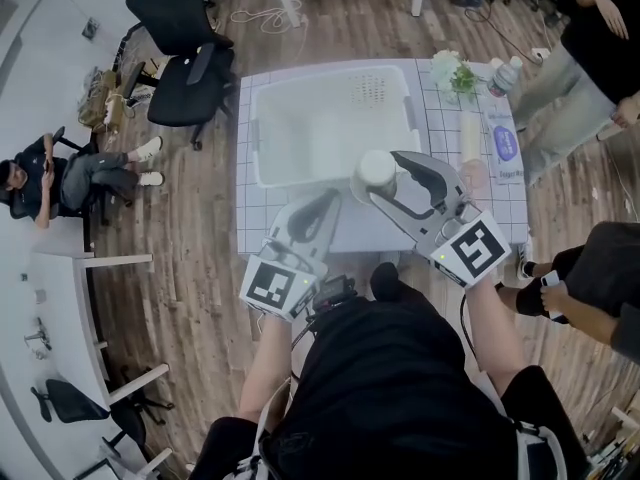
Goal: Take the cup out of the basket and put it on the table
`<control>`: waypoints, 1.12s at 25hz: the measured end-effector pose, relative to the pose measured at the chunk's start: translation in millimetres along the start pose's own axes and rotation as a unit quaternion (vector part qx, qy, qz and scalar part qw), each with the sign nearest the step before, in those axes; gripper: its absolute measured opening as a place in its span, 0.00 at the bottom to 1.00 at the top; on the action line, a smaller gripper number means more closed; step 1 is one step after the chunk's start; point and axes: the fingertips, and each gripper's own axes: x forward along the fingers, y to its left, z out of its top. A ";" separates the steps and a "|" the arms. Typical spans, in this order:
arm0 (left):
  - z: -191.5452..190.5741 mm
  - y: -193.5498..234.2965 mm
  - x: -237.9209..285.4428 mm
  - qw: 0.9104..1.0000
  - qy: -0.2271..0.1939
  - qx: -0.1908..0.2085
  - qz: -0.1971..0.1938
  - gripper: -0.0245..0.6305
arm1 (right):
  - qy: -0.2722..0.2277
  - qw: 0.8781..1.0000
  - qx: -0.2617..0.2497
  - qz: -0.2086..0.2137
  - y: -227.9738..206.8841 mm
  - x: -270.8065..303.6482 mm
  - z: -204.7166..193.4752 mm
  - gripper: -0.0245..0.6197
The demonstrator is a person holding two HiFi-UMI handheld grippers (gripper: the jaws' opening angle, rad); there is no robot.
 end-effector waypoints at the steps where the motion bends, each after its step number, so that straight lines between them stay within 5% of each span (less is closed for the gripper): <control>1: 2.2 -1.7 -4.5 1.000 -0.003 0.003 -0.003 0.05 | 0.000 1.000 -0.001 -0.002 5.2 -0.4 1.2 0.42; 28: -34.0 -58.5 -165.1 0.998 -0.015 -0.003 -0.063 0.05 | -0.002 0.999 0.009 -0.053 204.8 -49.0 -5.4 0.42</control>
